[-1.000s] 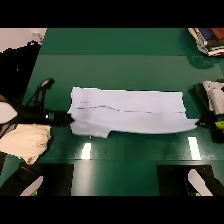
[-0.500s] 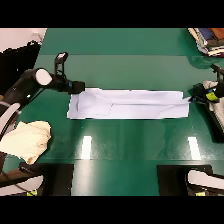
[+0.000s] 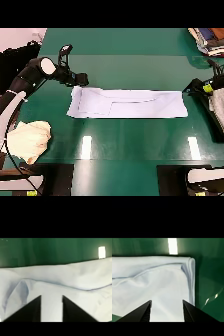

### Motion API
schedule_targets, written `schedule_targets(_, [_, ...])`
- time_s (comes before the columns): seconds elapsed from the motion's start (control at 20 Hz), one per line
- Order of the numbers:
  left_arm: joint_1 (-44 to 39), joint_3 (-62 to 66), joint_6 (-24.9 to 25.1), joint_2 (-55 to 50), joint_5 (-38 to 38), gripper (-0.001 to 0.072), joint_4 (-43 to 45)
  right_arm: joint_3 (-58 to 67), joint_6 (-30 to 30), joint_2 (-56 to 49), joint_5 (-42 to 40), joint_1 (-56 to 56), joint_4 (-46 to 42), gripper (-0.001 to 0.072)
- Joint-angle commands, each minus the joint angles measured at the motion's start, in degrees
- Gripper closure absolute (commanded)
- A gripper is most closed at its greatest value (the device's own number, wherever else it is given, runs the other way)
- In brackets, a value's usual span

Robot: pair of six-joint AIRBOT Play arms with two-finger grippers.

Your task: Fold the shirts.

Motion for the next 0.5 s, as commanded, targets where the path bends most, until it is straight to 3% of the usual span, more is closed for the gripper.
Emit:
schedule_targets(0.0, [-0.3,1.7,0.1,-0.2,-6.3,0.0667,-0.9,-3.5,-2.9,-0.6,2.4,-5.0,0.8,0.0256])
schedule_targets(0.15, [-2.3,1.7,0.1,-0.4,-4.5,0.0669,-2.6,-7.6,-5.9,-2.4,2.0,-9.2,0.9,0.0255])
schedule_targets(0.45, [-10.0,1.6,-0.6,-4.5,2.8,0.0678,-5.4,-9.4,-9.0,-8.8,2.2,-7.1,12.2,0.0264])
